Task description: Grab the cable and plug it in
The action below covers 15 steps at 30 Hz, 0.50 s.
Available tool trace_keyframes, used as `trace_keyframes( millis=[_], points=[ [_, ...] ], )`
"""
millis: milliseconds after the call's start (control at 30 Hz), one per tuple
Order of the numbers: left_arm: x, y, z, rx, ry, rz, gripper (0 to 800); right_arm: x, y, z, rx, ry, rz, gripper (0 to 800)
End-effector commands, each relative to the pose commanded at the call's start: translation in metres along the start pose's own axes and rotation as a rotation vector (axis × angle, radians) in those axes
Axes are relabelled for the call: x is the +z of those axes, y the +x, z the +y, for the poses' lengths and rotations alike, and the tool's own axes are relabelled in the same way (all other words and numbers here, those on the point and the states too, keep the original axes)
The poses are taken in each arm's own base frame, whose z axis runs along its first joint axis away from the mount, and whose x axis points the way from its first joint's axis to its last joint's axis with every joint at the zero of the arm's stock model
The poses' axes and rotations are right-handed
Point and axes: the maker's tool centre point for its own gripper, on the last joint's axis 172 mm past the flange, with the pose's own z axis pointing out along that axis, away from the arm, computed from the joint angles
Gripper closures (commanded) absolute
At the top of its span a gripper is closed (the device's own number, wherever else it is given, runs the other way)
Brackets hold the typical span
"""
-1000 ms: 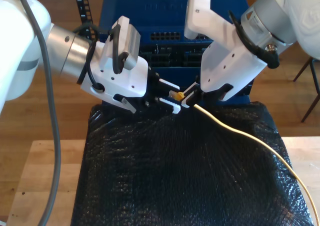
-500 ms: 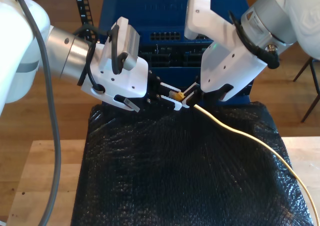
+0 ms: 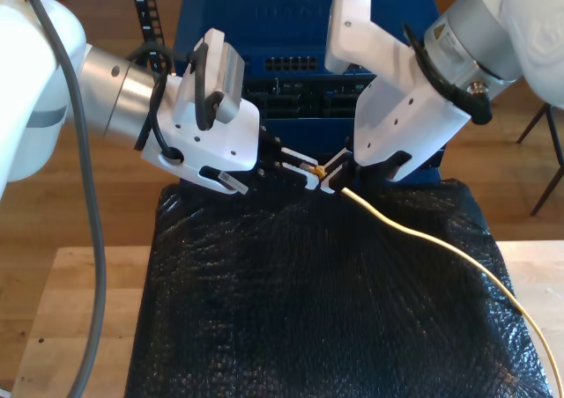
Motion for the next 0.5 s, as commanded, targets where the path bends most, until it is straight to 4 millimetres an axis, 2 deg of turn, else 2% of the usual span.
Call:
trace_keyframes(
  millis=[500],
  points=[
    [0.0009,0.0026,0.0063,0.003,-0.019,0.004,678,-0.0006,0.0014,0.0004,0.000,0.000,0.003,792]
  ],
)
